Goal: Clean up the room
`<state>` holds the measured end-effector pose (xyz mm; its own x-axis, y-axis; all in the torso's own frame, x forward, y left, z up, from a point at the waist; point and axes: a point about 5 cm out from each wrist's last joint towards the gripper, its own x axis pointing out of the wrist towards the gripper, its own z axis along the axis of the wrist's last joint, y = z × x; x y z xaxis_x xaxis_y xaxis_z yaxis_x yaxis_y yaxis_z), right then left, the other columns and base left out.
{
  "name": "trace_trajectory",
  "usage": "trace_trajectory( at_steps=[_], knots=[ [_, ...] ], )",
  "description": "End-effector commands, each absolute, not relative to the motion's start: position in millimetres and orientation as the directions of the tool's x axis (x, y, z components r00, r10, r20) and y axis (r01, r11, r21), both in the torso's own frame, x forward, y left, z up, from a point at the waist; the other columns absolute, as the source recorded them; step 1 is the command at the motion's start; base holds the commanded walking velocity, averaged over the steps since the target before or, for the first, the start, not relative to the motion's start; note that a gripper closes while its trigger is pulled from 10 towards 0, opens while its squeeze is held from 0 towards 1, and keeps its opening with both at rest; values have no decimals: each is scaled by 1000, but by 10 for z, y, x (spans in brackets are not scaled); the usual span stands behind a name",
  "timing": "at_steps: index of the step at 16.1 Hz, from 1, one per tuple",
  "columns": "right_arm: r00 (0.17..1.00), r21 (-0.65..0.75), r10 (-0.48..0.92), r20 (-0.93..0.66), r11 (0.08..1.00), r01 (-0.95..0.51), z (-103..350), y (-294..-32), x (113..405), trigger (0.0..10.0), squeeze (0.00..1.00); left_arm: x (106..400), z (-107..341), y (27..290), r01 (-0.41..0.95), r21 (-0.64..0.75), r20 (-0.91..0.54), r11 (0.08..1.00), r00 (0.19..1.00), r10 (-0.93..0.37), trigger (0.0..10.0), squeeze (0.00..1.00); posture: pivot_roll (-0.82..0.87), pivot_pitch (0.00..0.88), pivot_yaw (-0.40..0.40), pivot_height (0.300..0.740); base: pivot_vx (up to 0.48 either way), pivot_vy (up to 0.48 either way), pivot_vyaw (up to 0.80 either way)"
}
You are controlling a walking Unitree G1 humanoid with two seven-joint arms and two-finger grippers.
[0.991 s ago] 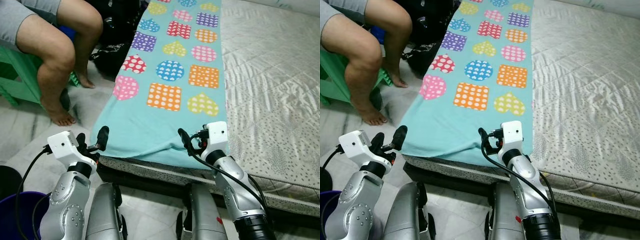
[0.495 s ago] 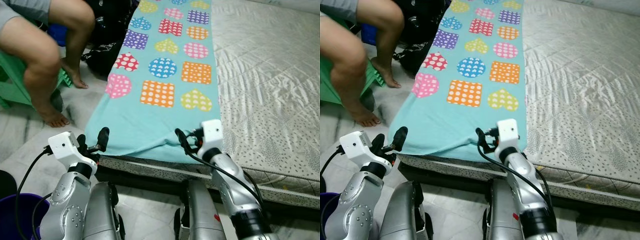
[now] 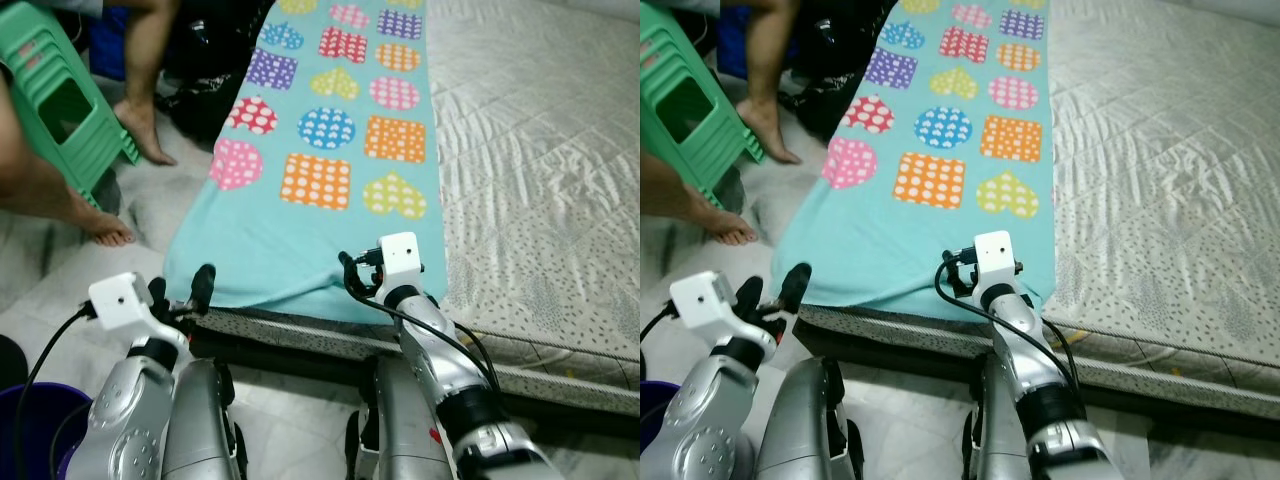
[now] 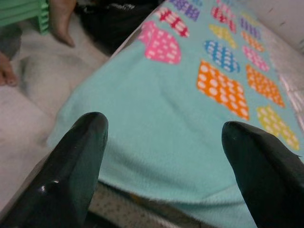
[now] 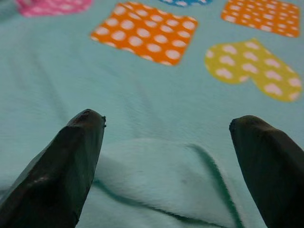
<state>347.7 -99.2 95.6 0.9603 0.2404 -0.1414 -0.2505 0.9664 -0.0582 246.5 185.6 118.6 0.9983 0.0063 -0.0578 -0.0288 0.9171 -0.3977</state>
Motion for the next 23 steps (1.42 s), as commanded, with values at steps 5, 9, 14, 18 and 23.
trace_trajectory(
  at_steps=[5, 9, 14, 18, 23],
  knots=[
    [978, -196, 78, -196, 974, -117, 926, -1234, 3652, 10000, 0, 2347, 1195, 1832, -34, -373, -86, 927, 996, 1, 10000, 0, 118, 293, -80, 546, 0, 0, 0],
    [970, -303, 30, -242, 947, -105, 904, -1451, 3692, 10000, 0, 2350, 1212, 1862, -44, -367, -88, 929, 996, 13, 10000, 0, 109, 295, -84, 546, 0, 0, 0],
    [959, -317, 8, -284, 943, -102, 802, -1616, 3638, 8078, 0, 2373, 1208, 1800, -31, -376, -92, 926, 996, -4, 10000, 0, 101, 292, -70, 546, 0, 0, 0],
    [943, -329, 74, -324, 926, -185, 675, -1555, 3556, 10000, 0, 2412, 1240, 1847, -32, -367, -81, 930, 997, 3, 10000, 0, 101, 283, -70, 546, 0, 0, 0],
    [933, -337, 78, -350, 919, -204, 590, -1536, 3502, 6353, 0, 2418, 1200, 1799, -11, -386, -104, 923, 994, -31, 10000, 0, 100, 278, -66, 546, 0, 0, 0]
  ],
)
